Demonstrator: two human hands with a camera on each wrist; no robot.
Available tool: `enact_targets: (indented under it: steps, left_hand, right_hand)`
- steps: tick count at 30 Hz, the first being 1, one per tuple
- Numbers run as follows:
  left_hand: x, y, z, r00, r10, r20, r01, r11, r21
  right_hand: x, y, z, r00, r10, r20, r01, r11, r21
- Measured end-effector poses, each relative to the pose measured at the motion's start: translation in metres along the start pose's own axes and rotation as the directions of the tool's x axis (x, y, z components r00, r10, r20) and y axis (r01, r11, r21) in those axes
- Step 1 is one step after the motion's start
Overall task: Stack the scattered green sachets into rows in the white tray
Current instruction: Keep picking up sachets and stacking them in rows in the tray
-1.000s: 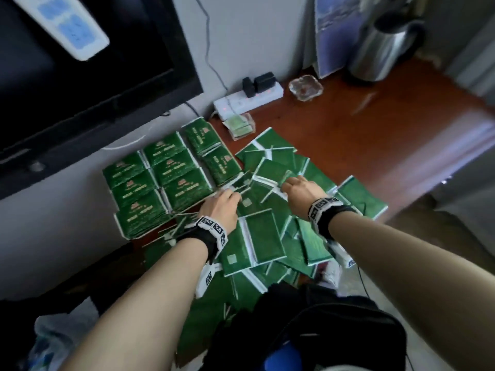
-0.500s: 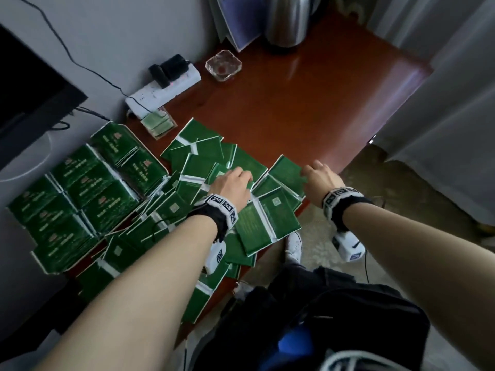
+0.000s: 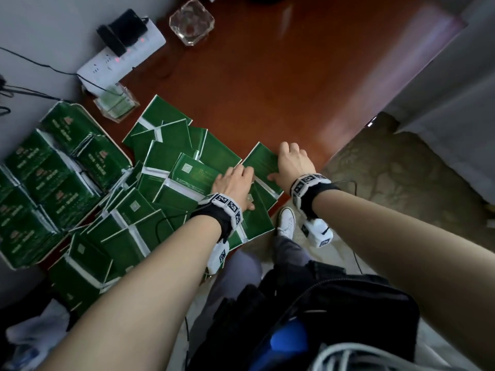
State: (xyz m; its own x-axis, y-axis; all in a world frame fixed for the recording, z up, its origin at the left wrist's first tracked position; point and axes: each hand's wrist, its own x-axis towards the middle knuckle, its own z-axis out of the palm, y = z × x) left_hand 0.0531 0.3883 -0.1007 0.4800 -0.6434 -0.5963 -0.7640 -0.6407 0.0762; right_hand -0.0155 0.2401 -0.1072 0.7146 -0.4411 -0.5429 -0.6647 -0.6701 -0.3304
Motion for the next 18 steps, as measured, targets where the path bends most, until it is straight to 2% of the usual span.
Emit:
enact_targets:
  steps: [4, 8, 12, 18]
  left_hand:
    - [0.004, -0.003, -0.006, 0.999, 0.005, 0.054, -0.005, 1.000, 0.000]
    - [0.015, -0.006, -0.013, 0.996, 0.025, 0.080, -0.025, 1.000, -0.001]
    - [0.034, -0.014, -0.030, 1.000, 0.025, 0.016, -0.024, 0.999, -0.042]
    - [0.063, -0.019, -0.055, 0.998, -0.006, -0.059, 0.001, 0.996, -0.089]
  right_hand:
    - [0.006, -0.004, 0.001, 0.998, -0.009, 0.054, 0.009, 1.000, -0.001]
    - [0.014, -0.009, -0.010, 0.989, -0.015, 0.144, 0.030, 0.994, -0.101]
    - [0.024, -0.008, -0.024, 0.987, 0.035, 0.157, -0.012, 0.989, -0.148]
    - [0.052, 0.007, -0.054, 0.988, 0.096, 0.117, -0.083, 0.991, -0.109]
